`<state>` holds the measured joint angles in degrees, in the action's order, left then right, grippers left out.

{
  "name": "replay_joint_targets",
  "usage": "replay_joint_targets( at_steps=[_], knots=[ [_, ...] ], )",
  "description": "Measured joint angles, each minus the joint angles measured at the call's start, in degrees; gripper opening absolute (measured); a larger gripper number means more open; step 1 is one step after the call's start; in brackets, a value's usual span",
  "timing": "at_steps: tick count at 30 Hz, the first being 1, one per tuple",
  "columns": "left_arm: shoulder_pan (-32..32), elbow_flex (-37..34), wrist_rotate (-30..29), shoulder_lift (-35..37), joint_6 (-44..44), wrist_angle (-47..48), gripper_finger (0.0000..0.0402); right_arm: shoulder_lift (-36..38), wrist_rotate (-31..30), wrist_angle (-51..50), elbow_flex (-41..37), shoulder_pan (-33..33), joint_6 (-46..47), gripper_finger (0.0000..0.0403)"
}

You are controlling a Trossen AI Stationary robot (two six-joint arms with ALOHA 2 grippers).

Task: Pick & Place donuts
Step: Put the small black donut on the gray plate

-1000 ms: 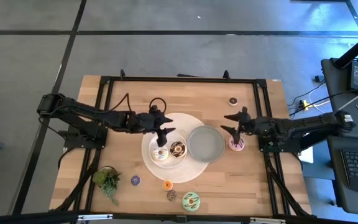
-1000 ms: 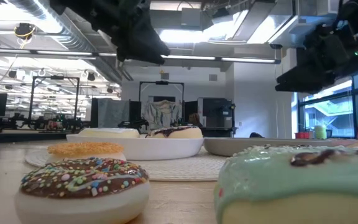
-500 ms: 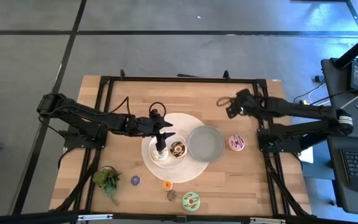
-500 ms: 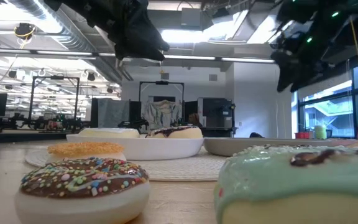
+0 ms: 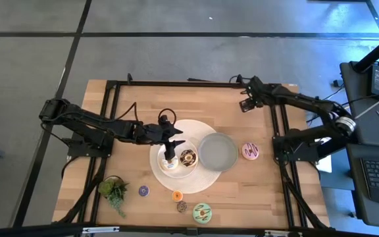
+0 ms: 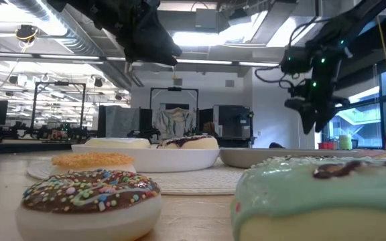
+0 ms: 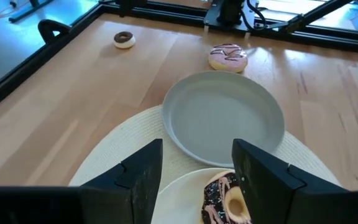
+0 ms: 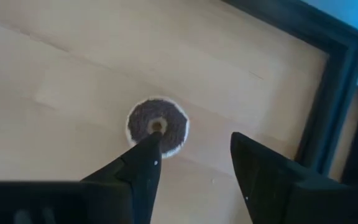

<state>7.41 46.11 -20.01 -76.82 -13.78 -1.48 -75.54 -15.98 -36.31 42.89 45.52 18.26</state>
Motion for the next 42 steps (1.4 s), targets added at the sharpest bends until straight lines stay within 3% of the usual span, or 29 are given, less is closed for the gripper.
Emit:
replay_joint_targets(
  at_steps=[5, 21, 36, 42],
  knots=[
    [-0.02, 0.0, -0.01, 0.0, 0.01, 0.0, 0.0191, -5.13, 2.58, 3.07, 0.0, 2.81, -2.08, 0.0176],
    [-0.02, 0.0, 0.03, 0.0, 2.54, 1.97, 0.0189, -13.93, 2.19, 7.43, 0.07, 3.06, -2.44, 0.016],
    [-0.02, 0.0, 0.07, 0.0, 2.56, 1.9, 0.0191, -13.83, 2.99, 7.21, 0.07, 3.02, -8.52, 0.003],
    [-0.02, 0.0, 0.08, 0.0, 2.55, 1.88, 0.0189, -10.45, 6.8, 5.57, 0.02, -0.35, -9.94, 0.0016]
  ],
)
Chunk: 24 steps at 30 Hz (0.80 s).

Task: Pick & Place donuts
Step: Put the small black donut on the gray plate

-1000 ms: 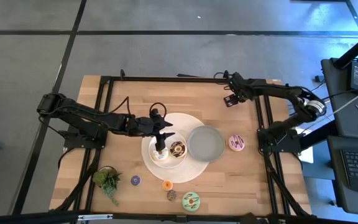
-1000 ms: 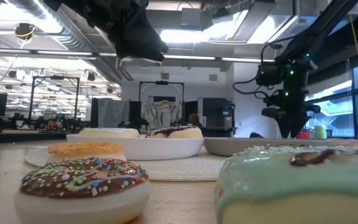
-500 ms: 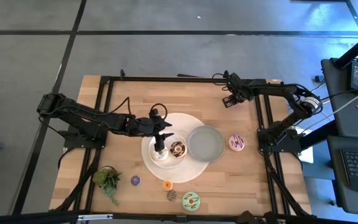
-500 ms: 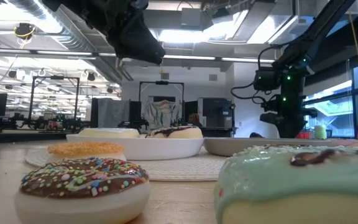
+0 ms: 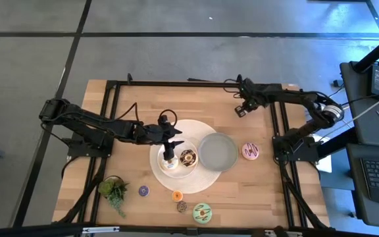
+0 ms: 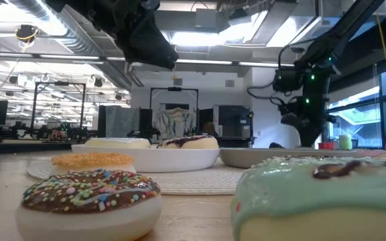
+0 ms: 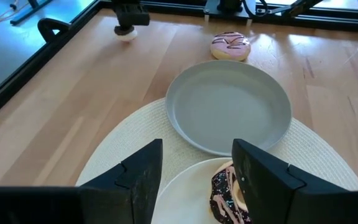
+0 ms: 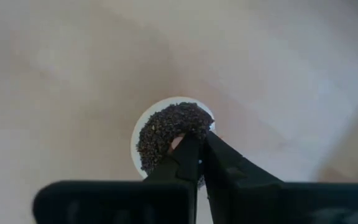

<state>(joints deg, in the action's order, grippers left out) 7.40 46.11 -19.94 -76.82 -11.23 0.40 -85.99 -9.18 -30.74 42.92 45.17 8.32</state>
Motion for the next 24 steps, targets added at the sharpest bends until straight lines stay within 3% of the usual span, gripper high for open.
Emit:
replay_joint_targets(
  at_steps=[4, 10, 17, 24],
  knots=[
    [0.0, 0.0, -0.03, 0.0, 0.01, -0.02, 0.0191, 4.17, 4.53, -1.91, 0.0, -5.65, 1.55, 0.003],
    [-0.02, 0.0, -0.05, 0.0, 0.01, -0.24, 0.0189, 10.36, 10.75, -0.36, 0.0, -19.77, 5.61, 0.0031],
    [-0.02, 0.0, -0.07, 0.0, -0.01, -0.24, 0.0191, 11.39, 9.22, 8.26, 0.03, -36.66, 11.68, 0.0019],
    [0.0, 0.02, -0.07, 0.0, -0.01, -0.24, 0.0191, 6.79, 5.32, 10.1, 0.04, -43.97, 16.38, 0.0025]
  ],
)
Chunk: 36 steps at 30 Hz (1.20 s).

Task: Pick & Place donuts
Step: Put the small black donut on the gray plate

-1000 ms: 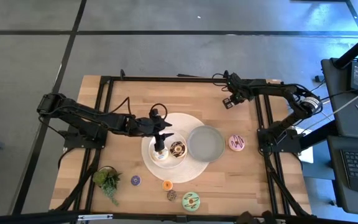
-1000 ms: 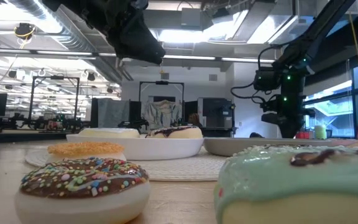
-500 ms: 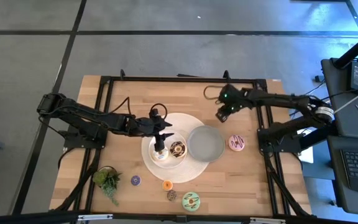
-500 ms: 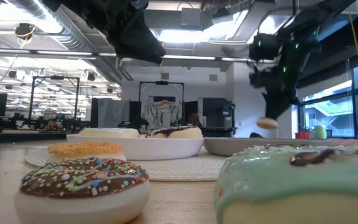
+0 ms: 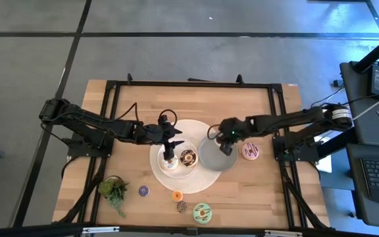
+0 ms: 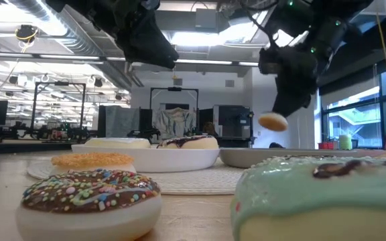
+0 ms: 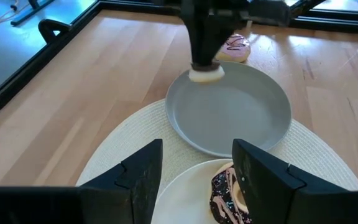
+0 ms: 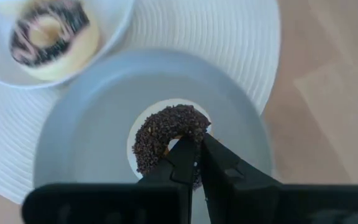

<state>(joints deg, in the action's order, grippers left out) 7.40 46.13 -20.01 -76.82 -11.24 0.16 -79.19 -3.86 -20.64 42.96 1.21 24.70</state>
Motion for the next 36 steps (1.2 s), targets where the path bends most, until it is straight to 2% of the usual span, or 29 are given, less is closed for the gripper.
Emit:
replay_joint_targets(
  at_steps=[11, 21, 36],
  knots=[
    [-0.02, -0.02, -0.04, 0.0, 0.02, 0.02, 0.0191, -7.8, -0.15, 3.76, 0.0, -3.45, 3.68, 0.0029],
    [-0.02, -0.02, -0.04, 0.0, 0.02, 0.04, 0.0191, -10.12, -0.13, 4.99, 0.0, -3.43, 3.61, 0.0048],
    [-0.02, -0.02, -0.04, 0.0, 0.02, 0.04, 0.0189, -10.12, -0.07, 4.57, 0.0, -3.43, 3.37, 0.0141]
  ],
)
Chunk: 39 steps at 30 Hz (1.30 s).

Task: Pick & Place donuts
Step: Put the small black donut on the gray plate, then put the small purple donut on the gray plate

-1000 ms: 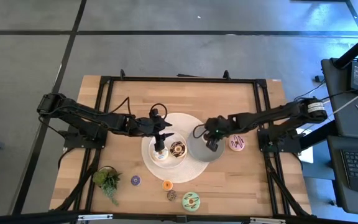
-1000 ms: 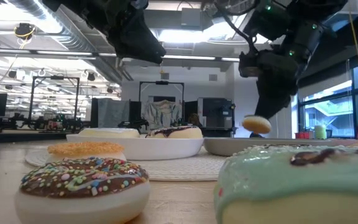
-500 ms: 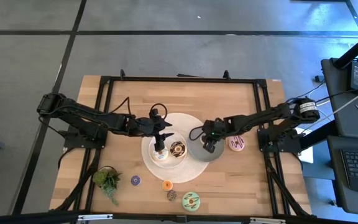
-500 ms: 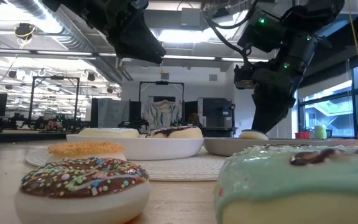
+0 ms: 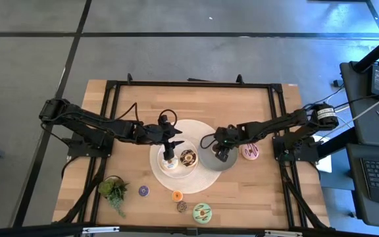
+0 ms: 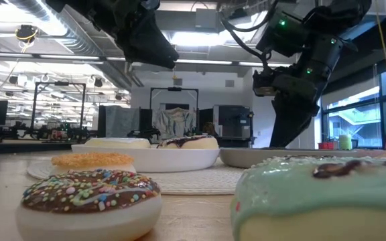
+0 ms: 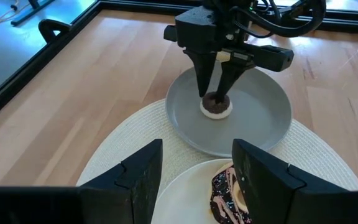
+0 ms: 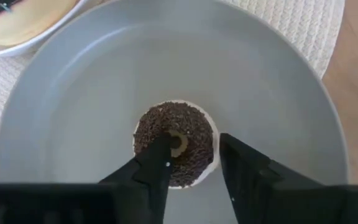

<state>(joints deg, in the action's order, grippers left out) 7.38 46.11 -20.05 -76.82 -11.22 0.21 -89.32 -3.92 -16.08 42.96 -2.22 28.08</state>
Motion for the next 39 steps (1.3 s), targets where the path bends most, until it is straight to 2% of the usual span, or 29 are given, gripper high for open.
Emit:
replay_joint_targets(
  at_steps=[12, 16, 19, 24, 26, 31, 39],
  knots=[
    [0.0, 0.0, -0.04, 0.0, 0.0, 0.1, 0.019, 4.19, 0.07, -1.81, 0.0, 0.04, 1.54, 0.0156],
    [0.02, 0.0, 0.55, 0.0, -0.34, 0.13, 0.0191, 6.9, -0.08, -1.0, 0.05, 0.04, -1.29, 0.0156],
    [0.38, 0.0, 4.61, 0.0, -3.72, 2.17, 0.019, 8.39, -1.82, -0.27, 0.07, -0.11, -4.33, 0.0156],
    [2.52, 0.01, 17.04, -0.02, -8.61, 10.83, 0.019, 8.66, -5.48, 0.36, 0.07, -0.26, -6.43, 0.0156],
    [4.66, 0.0, 18.27, -0.02, -11.95, 14.43, 0.0191, 8.48, -5.51, 0.42, 0.07, -0.26, -7.38, 0.0156],
    [12.57, 0.0, 13.89, -0.02, -25.9, 22.27, 0.019, 8.41, -5.64, 0.37, 0.07, -0.26, -9.04, 0.0156],
    [27.08, 0.0, 5.08, -0.02, -43.6, 26.81, 0.0191, 8.41, -7.66, 0.44, 0.07, -0.24, -11.26, 0.0156]
  ],
)
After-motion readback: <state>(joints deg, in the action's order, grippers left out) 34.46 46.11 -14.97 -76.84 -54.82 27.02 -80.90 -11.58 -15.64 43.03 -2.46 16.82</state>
